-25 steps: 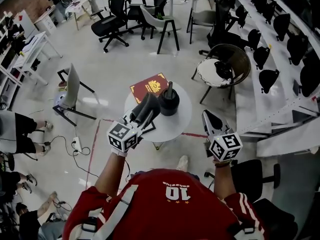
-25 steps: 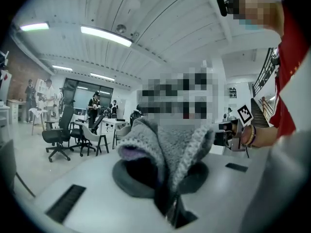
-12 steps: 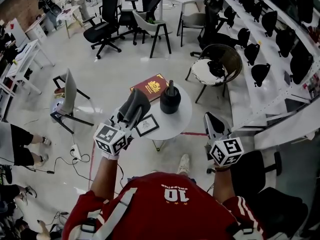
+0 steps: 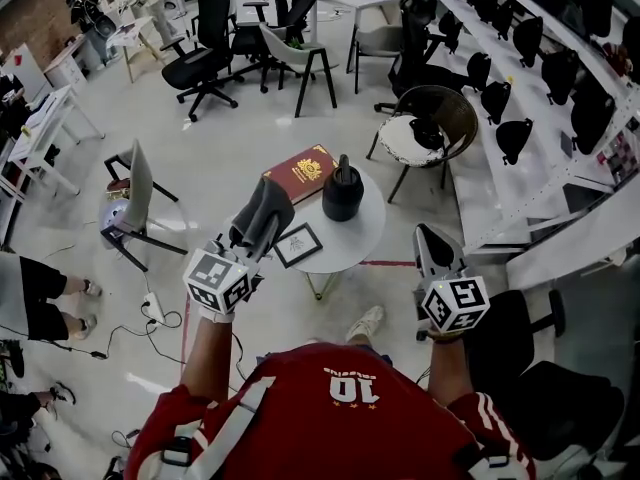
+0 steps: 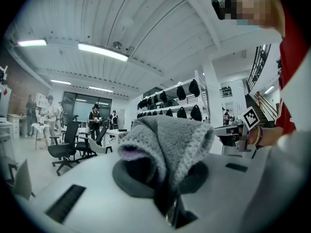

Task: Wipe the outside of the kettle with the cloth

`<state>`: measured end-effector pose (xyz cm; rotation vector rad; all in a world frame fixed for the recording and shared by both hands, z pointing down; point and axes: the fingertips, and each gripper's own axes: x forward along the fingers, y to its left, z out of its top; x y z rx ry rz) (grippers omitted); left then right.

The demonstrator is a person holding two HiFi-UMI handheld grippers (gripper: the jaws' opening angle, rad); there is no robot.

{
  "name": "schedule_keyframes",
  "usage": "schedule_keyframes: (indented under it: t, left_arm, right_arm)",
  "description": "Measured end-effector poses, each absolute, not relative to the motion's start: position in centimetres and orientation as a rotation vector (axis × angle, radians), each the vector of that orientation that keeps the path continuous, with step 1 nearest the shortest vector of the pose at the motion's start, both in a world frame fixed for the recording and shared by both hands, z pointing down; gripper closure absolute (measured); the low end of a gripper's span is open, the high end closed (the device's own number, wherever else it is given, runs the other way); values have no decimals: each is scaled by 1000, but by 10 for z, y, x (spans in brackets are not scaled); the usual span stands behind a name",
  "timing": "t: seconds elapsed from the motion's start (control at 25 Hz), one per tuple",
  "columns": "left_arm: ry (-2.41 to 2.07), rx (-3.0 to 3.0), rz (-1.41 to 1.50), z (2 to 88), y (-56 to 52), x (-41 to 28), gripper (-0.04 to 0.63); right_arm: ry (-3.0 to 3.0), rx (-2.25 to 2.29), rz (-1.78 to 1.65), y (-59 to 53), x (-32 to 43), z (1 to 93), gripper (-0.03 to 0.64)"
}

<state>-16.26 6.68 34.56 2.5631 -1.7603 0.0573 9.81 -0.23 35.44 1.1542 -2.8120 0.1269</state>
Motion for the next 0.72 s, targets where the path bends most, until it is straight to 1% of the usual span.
schedule_keyframes:
  t: [0.24,0.44,0.72]
  left_arm:
    - [-1760,2553,52,347,79,-165,549]
    - [-1747,2535,-14,344,86,-168,548]
    - [-1764,2534,25,348,91,-165,549]
  right_arm:
    - [-2816,1152,126,8,96,353,600]
    - [-2826,1131,140,10,91,353,600]
    - [-2828,1118,131,8,91,355,600]
